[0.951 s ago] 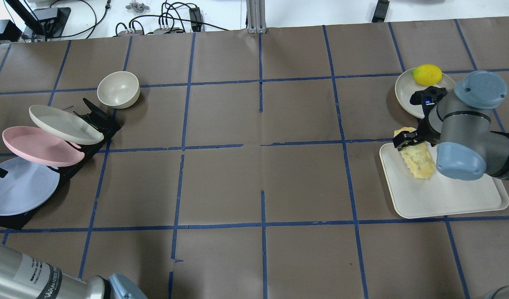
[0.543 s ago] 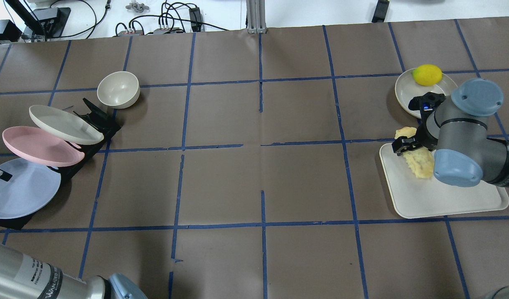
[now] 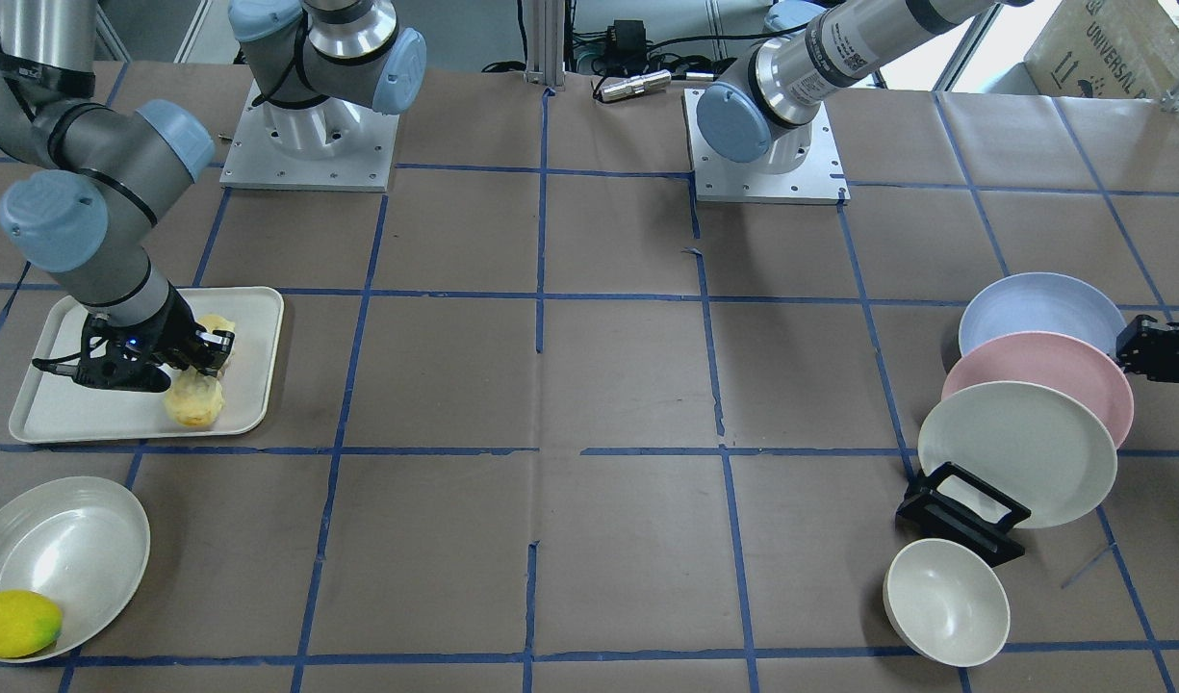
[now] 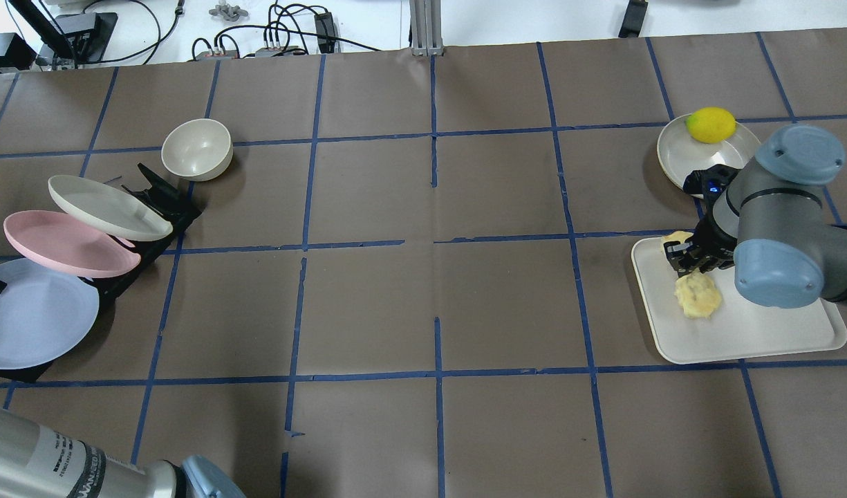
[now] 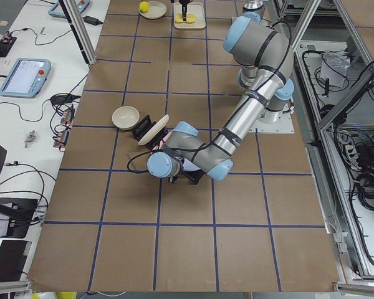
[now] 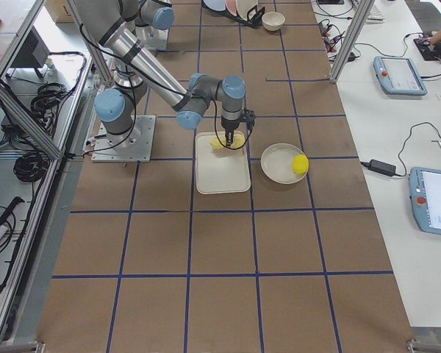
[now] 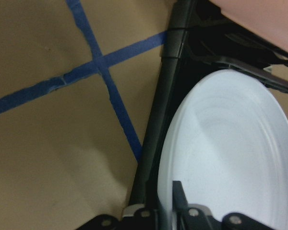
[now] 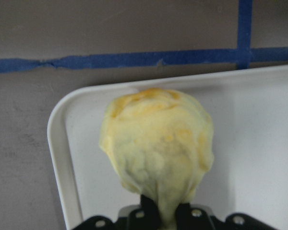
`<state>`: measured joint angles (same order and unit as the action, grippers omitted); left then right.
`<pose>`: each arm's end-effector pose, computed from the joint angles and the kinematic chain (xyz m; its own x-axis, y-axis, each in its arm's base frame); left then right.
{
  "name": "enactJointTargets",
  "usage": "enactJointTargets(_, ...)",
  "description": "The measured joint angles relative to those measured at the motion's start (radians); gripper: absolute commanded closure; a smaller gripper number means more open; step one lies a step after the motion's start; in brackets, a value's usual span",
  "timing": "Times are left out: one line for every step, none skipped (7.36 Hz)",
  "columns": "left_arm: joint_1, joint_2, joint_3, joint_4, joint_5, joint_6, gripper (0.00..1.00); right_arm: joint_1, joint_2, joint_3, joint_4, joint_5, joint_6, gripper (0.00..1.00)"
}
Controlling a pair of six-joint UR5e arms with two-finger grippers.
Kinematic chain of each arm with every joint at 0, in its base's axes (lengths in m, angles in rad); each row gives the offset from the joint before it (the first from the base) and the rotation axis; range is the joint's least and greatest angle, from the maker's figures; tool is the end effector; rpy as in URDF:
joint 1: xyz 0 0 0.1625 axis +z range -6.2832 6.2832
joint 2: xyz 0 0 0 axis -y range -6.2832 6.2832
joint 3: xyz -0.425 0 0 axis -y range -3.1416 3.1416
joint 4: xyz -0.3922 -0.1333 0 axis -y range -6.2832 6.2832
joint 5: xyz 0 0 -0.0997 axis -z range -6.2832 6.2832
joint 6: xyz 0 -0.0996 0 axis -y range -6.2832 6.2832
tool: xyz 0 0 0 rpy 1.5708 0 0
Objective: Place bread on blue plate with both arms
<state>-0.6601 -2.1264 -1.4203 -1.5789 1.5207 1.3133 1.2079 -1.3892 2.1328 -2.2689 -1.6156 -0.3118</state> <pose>0.4176 -0.4992 0.2379 -0.8515 0.3390 0.4000 0.3926 0.9179 0.0579 -0.0430 -0.4762 0.2111 -0.9984 0.0492 0.0286 0.0508 0.9971 0.0570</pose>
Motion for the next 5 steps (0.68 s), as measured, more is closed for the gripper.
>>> enactJointTargets(0.0,0.042,-0.003,-0.044,0.003,0.0,0.92,0.0,-0.012,-0.075,0.132,0.0,0.013,0.93)
enactJointTargets(0.002,0.092,-0.014,-0.08,0.01,0.002,0.92,0.001,-0.028,-0.161,0.276,0.001,0.018,0.95)
enactJointTargets(0.005,0.138,-0.025,-0.121,0.018,0.0,0.92,0.004,-0.051,-0.254,0.424,0.006,0.022,0.95)
enactJointTargets(0.006,0.184,-0.032,-0.177,0.023,-0.008,0.92,0.014,-0.068,-0.354,0.565,0.013,0.034,0.95)
enactJointTargets(0.005,0.242,-0.04,-0.246,0.024,-0.034,0.92,0.036,-0.068,-0.464,0.692,0.019,0.067,0.95)
